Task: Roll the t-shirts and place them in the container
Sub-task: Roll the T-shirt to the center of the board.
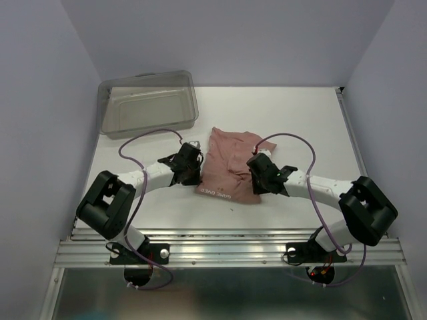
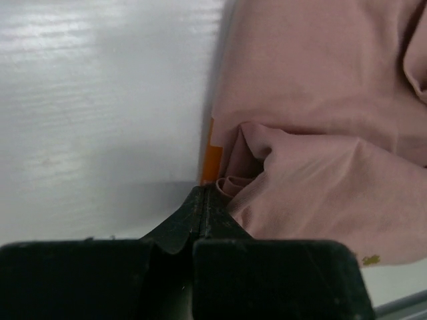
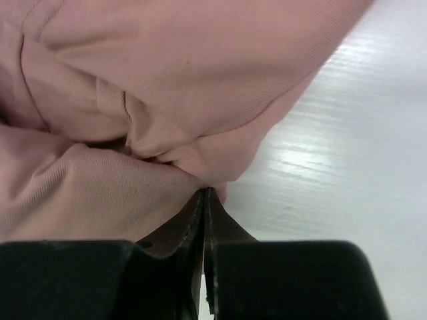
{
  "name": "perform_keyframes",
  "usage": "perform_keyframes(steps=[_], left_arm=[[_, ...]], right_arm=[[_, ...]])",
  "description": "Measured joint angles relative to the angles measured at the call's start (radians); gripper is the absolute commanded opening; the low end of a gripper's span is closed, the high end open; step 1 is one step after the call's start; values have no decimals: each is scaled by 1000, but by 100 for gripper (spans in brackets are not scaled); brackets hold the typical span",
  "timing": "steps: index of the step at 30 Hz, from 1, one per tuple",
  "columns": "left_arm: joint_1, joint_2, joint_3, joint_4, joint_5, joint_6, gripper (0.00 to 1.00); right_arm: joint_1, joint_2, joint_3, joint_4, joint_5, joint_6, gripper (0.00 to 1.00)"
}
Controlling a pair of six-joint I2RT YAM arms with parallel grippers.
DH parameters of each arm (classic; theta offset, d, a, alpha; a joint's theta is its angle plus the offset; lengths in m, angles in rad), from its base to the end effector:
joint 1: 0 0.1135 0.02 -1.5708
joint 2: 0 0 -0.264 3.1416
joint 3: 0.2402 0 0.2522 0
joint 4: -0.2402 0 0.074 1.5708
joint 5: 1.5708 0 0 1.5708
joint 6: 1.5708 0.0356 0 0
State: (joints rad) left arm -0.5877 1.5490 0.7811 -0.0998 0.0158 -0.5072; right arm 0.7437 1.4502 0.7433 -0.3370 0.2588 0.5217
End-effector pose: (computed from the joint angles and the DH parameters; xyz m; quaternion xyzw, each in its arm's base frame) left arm 0.2519 -0.1685 0.1668 0.0405 0.9379 -0.1856 0.2902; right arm 0.2034 0.1747 0.1684 -0.0727 0.9553 0.0522 0.2819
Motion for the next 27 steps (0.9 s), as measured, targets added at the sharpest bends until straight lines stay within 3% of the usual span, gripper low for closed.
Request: perform_keyframes(steps=[8,15,19,27], left_arm=[[-22,-139,29,-161,-68,-6,0],[-18,-205,116,-194,-65,-8,0],[-61,-184,142,-161,3,-18,0],[-146,-69,177,-71,90,-60,0]], right_arm=[[-12,-61,34,-5,21,-109,27],[-12,-147,64,-32,-17,-99,22],[-11,-139,65,-26,-103,-48,15],[-5,-59,66,122,-343,58,14]])
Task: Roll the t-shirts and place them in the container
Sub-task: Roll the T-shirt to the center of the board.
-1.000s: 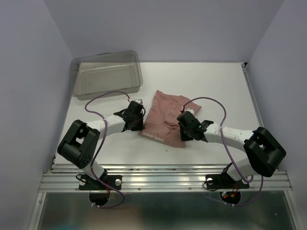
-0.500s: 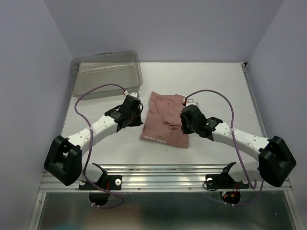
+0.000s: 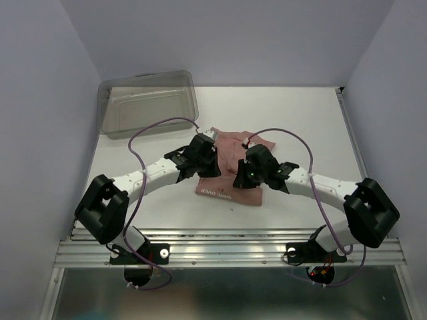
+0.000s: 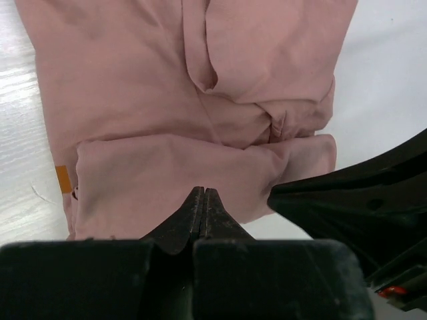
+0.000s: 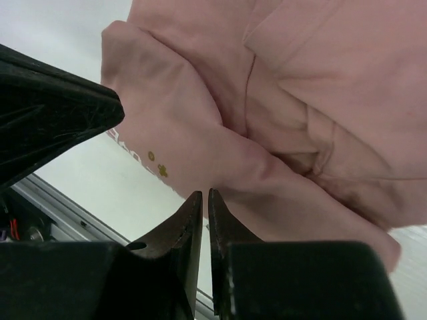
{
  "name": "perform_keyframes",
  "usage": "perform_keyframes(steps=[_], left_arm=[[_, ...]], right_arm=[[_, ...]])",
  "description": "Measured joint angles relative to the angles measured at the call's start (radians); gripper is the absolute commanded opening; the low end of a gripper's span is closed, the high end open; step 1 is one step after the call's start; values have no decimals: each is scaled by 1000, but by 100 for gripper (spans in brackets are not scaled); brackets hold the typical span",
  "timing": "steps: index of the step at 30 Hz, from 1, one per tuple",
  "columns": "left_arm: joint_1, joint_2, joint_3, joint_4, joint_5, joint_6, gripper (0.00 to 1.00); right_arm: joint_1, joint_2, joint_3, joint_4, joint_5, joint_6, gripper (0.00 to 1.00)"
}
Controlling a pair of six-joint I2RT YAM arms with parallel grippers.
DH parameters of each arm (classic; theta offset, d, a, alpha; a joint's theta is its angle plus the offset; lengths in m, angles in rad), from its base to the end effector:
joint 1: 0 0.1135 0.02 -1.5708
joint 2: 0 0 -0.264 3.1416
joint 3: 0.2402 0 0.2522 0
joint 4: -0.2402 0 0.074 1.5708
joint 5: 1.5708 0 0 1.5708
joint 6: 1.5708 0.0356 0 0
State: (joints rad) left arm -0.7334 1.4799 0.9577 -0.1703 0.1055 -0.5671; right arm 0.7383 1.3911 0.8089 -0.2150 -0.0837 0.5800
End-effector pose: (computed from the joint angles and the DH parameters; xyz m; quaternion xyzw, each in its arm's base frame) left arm 0.2371 -0.2187 0.2364 0.0974 0.8989 -0.2950 0.3090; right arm 0.2102 0.1953 0.2103 -0.0889 0.9212 0.2615 0.2742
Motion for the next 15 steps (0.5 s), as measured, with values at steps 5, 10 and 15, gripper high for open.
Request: perform_keyframes(steps=[5,10,15], left_arm=[[21,15,-17,15,-21,-22,0],[48,14,-37,3,-42,-25,0],[76,-37,-67,-6,-58,-26,0]], right_arm=[[3,154,20,82,-54,30,8],[-2,287,57,162,-94,45,6],[10,271,71,149,-80,27,14]])
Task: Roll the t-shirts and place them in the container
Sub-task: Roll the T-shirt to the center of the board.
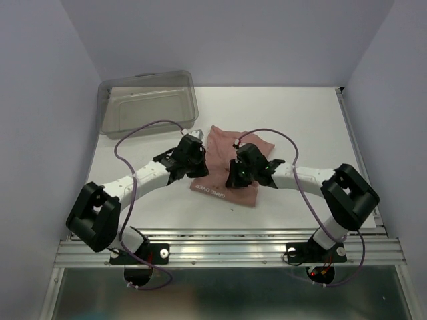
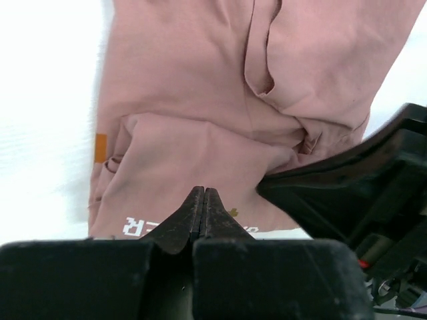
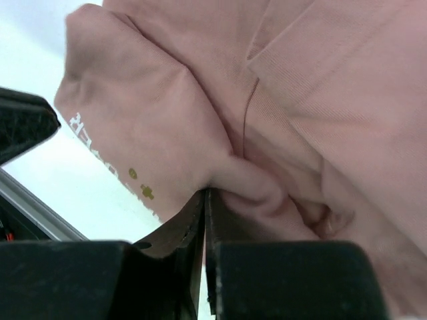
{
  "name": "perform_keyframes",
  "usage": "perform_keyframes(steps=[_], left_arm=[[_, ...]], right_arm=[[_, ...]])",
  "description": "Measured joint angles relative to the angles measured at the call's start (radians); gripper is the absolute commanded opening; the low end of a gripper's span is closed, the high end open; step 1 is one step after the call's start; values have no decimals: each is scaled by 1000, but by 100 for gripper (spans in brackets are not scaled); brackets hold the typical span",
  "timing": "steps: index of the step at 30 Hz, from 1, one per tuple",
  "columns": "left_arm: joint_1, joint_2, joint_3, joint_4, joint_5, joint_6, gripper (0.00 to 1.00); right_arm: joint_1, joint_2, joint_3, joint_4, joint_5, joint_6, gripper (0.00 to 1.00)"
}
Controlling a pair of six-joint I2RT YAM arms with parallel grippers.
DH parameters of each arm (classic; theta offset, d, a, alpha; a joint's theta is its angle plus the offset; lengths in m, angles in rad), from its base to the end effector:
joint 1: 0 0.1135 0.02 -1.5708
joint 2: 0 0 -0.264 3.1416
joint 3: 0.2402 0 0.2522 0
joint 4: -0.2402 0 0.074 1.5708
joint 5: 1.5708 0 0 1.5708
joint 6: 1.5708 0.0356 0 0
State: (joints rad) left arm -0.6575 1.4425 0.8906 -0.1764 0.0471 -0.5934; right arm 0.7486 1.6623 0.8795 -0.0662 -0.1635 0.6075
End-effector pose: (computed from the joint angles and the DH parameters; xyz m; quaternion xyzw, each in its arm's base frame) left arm 0.2428 -0.1896 0.2251 0.0389 0.9115 -0.2568 0.3188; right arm 0.2394 0.2303 0.1643 -0.0945 0.9281 0.2803 0.2262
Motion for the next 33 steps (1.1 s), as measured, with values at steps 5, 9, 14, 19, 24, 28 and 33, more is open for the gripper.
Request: perform_keyframes(steps=[5,9,14,19,24,28,33], left_arm=[[47,-106,-63,-5,1,-7,13],[82,-143,-99,-4,2,-10,36],[93,-140,-167,-2,8,-20,50],[108,-139,-214,11,9,-42,50],[129,-134,-243,47,17,-58,50],[138,-108,-261,77,23,-68,50],[143,-74,-283,106,30,-79,50]], right_arm=[[1,-237,-20,-108,136,-20,38],[-2,-444,-50,-142,225,-6,56],[-3,-591,-198,-193,238,92,63],[-4,-667,-373,-248,192,226,64],[-5,-696,-426,-259,151,299,62],[-5,-678,-465,-218,129,331,58],[-11,-633,-482,-192,129,332,55]])
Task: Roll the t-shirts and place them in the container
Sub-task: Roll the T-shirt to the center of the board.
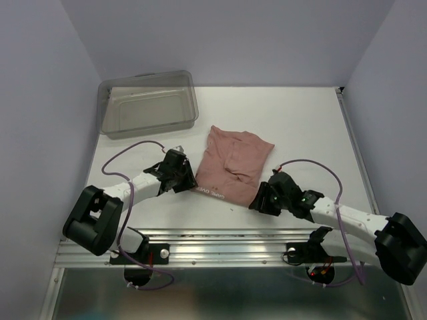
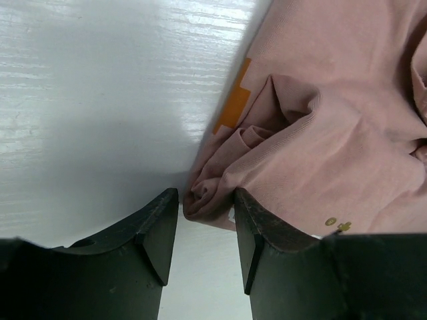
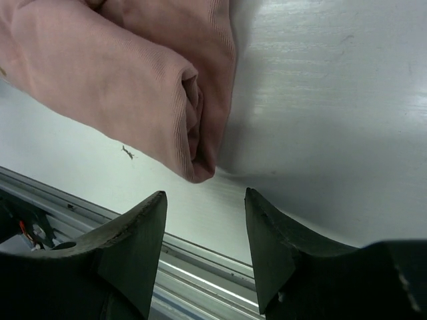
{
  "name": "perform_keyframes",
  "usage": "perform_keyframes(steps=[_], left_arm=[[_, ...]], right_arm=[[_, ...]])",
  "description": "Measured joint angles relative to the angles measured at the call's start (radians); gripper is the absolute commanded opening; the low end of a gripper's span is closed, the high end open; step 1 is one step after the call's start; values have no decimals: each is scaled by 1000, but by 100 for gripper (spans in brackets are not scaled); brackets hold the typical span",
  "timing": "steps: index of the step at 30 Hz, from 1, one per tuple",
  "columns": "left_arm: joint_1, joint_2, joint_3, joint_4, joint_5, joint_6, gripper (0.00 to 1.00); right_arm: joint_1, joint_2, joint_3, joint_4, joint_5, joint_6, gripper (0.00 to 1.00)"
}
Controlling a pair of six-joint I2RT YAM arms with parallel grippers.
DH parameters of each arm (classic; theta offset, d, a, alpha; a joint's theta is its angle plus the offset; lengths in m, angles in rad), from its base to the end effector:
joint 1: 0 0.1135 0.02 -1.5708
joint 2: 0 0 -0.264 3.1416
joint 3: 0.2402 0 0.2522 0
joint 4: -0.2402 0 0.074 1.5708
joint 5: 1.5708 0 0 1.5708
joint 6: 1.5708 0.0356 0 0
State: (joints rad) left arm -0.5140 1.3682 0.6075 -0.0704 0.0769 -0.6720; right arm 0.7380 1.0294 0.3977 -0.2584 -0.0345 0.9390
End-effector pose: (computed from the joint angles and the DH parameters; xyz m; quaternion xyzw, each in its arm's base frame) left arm 0.2246 -0.1300 0.1658 -0.0597 0.9299 -0.2316 0.2795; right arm 0.1368 0.1261 0.1584 0.0888 0.9383 0.2591 0.2111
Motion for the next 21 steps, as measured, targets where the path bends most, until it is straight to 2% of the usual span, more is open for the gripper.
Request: perform_keyframes(steps=[6,7,12,15,21], left_arm=[[15,3,-13,31,2,-19,49],[19,3,-16,36,3,-22,49],[39,-4,-29,50,16,-26,48],[46,-5,-39,72,34,-26,47],[51,-5,-63,117,66,-39,34]], right_arm=[[-40,72,-1,75,-14,-8,48],[-48,77,-2,84,-16,-9,43],[-97,87,-14,117,-37,-19,32],[-98,94,-16,121,-50,-21,31],[-98,103,-16,135,-84,-29,42]])
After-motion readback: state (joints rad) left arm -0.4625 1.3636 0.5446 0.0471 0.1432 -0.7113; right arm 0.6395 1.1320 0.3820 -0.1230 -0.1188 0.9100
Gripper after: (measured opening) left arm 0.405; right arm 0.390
